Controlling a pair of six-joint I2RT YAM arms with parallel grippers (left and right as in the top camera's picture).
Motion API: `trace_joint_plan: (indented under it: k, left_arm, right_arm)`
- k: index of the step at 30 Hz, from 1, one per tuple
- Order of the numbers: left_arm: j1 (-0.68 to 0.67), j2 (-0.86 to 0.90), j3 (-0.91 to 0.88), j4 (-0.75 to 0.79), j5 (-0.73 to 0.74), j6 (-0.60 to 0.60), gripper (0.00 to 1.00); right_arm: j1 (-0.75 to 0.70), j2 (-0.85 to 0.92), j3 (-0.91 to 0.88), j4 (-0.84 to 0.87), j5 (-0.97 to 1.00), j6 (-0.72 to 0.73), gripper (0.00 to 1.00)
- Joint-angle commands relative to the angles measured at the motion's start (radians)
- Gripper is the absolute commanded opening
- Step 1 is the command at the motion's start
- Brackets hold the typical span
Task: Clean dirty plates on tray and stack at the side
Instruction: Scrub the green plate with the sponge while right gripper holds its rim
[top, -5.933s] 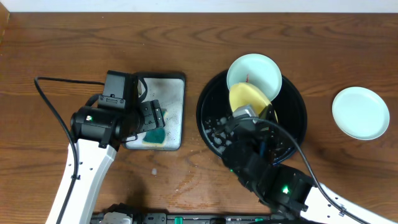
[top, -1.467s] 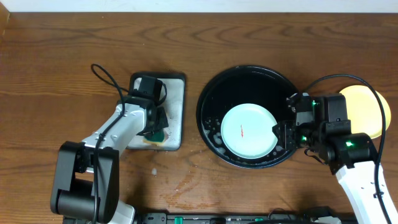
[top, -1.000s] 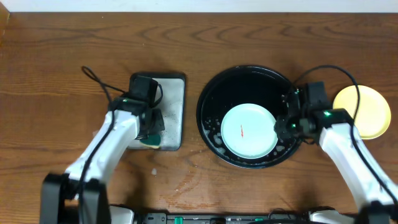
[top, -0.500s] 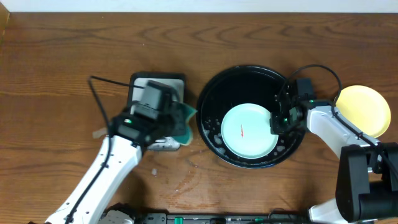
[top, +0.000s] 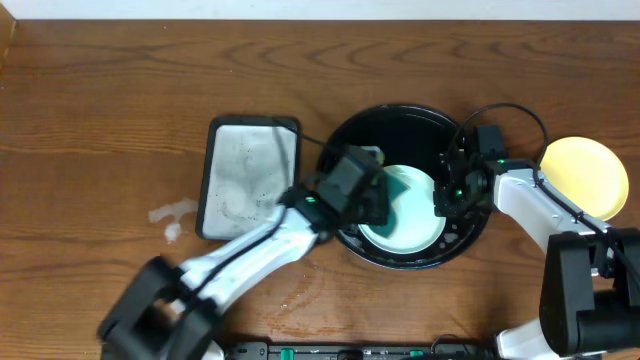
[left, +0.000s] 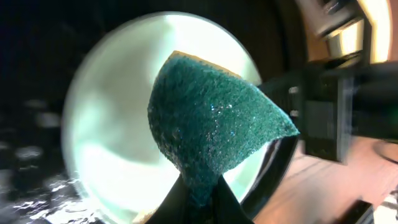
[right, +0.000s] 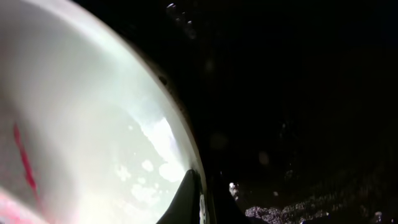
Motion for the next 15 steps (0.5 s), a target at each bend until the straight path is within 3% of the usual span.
trace_joint_plan:
  k: [1, 9, 15]
  left_arm:
    - [-0.027, 0.1, 0.02, 0.058, 0.001, -0.045, 0.08]
    - [-0.023, 0.304, 0.021, 0.132, -0.053, -0.047, 0.07]
    - [-0.007, 0.309, 0.05, -0.167, -0.44, -0.007, 0.07]
  right_arm:
    - [0.039, 0.055, -0.029, -0.023, -0.021, -0.049, 0.01]
    - [0.051, 0.055, -0.029, -0.033, -0.021, -0.049, 0.01]
    - [0.053, 0.055, -0.029, -0.037, -0.021, -0.049, 0.01]
